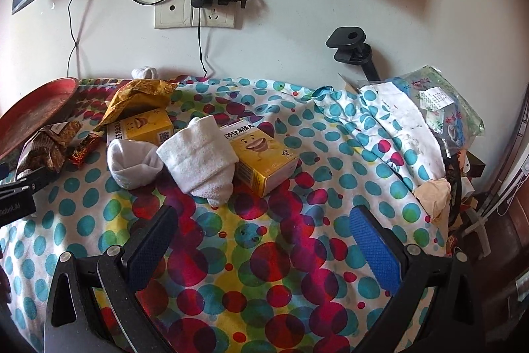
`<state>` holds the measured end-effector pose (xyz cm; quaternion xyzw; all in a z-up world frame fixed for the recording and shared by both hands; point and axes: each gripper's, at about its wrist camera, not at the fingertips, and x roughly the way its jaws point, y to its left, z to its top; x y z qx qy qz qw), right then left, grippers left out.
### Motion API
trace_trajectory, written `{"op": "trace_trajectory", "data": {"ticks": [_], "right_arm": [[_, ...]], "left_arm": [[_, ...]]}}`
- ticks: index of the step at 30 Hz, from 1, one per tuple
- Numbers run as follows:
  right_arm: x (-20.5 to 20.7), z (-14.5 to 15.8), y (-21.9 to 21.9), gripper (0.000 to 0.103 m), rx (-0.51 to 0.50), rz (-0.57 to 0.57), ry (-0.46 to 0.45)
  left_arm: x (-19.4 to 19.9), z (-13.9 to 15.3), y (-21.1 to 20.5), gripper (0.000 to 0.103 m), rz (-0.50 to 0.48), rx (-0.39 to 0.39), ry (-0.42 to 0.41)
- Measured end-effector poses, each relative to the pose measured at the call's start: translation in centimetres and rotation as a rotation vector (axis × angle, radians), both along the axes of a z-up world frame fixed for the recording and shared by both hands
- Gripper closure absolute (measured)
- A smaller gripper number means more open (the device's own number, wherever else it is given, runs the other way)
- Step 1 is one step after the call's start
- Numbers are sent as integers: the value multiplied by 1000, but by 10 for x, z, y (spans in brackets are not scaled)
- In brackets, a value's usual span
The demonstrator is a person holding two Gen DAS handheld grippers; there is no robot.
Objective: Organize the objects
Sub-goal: 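Grasp the brown snack bag with the left gripper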
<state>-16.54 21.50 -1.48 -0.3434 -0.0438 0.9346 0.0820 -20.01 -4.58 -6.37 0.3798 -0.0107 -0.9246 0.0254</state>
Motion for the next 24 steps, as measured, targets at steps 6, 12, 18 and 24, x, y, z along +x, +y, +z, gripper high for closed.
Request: {"op": "trace_trajectory", "data": {"ticks": [6,12,18,24], "right_arm": [[-9,-9,5,0,-22,13,-27],[-9,-13,6,0,-33,13,-35],[-5,-8,1,0,-31,21,-23],[-1,-5,-6,0,-10,29,-10]], "left_arm": [[-29,-16,4,13,17,-35,-70],[-35,-13,-1,55,60,-45,-62],[-29,-9,-9,66,39,-21,-53],[-7,6,-17,67,33,0,-16]]}}
